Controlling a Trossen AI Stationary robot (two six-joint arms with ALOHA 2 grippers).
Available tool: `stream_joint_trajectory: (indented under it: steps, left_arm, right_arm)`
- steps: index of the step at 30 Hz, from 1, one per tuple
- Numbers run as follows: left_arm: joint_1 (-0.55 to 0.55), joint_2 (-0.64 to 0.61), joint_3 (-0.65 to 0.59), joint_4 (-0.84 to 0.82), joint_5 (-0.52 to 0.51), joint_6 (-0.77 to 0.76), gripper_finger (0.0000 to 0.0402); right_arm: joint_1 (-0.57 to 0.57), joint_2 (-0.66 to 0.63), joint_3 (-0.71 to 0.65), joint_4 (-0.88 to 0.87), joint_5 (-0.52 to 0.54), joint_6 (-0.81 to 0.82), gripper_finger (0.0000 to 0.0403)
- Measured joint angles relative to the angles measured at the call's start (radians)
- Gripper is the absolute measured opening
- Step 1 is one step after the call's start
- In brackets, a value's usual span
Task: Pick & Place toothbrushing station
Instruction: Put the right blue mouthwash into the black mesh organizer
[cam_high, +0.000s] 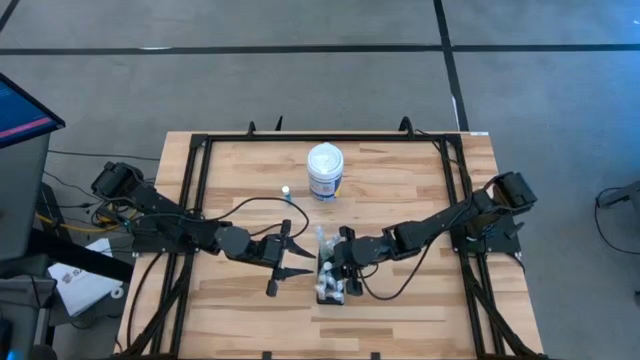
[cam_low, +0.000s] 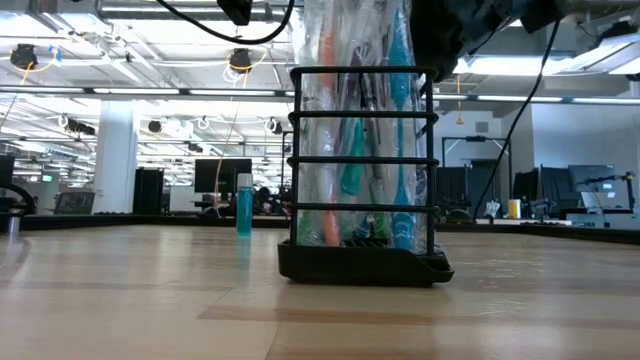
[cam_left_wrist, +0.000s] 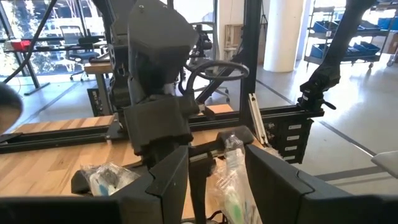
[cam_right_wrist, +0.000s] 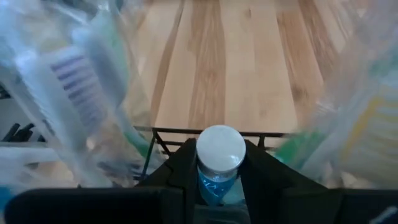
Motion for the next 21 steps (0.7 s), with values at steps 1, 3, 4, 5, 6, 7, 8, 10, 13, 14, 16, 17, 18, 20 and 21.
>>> stream_joint_trajectory:
  steps: [1, 3, 4, 5, 6, 7, 8, 10, 13, 14, 16, 17, 18, 20, 21]
  left_arm:
    - [0.000, 0.000, 0.000, 0.000, 0.000, 0.000, 0.0153]
    - [0.000, 0.000, 0.000, 0.000, 0.000, 0.000, 0.0153]
    - [0.000, 0.000, 0.000, 0.000, 0.004, 0.000, 0.0153]
    - [0.000, 0.000, 0.000, 0.000, 0.004, 0.000, 0.0153]
    - [0.000, 0.000, 0.000, 0.000, 0.004, 0.000, 0.0153]
    - [0.000, 0.000, 0.000, 0.000, 0.004, 0.000, 0.0153]
    - [0.000, 0.000, 0.000, 0.000, 0.004, 0.000, 0.0153]
    - [0.000, 0.000, 0.000, 0.000, 0.004, 0.000, 0.0153]
    - [0.000, 0.000, 0.000, 0.000, 0.003, 0.000, 0.0153]
    - [0.000, 0.000, 0.000, 0.000, 0.003, 0.000, 0.0153]
    - [0.000, 0.000, 0.000, 0.000, 0.003, 0.000, 0.0153]
    - [0.000, 0.000, 0.000, 0.000, 0.003, 0.000, 0.0153]
    - [0.000, 0.000, 0.000, 0.000, 0.003, 0.000, 0.0153]
    - [0.000, 0.000, 0.000, 0.000, 0.003, 0.000, 0.0153]
    - [0.000, 0.000, 0.000, 0.000, 0.003, 0.000, 0.0153]
  right_arm:
    - [0.000, 0.000, 0.000, -0.002, 0.000, 0.000, 0.0087]
    - [0.000, 0.000, 0.000, -0.001, 0.000, 0.000, 0.0087]
    - [0.000, -0.001, 0.000, 0.002, 0.000, 0.000, 0.0087]
    - [0.000, 0.004, 0.000, 0.004, 0.000, 0.000, 0.0087]
    - [0.000, 0.015, 0.000, 0.016, 0.000, 0.000, 0.0087]
    - [0.000, 0.027, 0.000, 0.019, 0.000, 0.000, 0.0087]
    - [-0.001, 0.034, -0.002, 0.018, -0.003, 0.000, 0.0087]
    - [-0.007, 0.048, 0.000, 0.051, -0.028, 0.001, 0.0087]
    - [-0.014, 0.065, 0.000, 0.053, -0.048, 0.004, 0.0087]
    - [-0.016, 0.067, -0.001, 0.052, -0.049, 0.004, 0.0087]
    - [-0.019, 0.067, 0.000, 0.053, -0.050, 0.004, 0.0087]
    - [-0.019, 0.066, -0.001, 0.053, -0.050, 0.004, 0.0087]
    - [-0.019, 0.066, -0.001, 0.053, -0.050, 0.004, 0.0087]
    - [-0.019, 0.066, -0.001, 0.052, -0.050, 0.004, 0.0089]
    - [-0.019, 0.064, -0.001, 0.052, -0.050, 0.003, 0.0091]
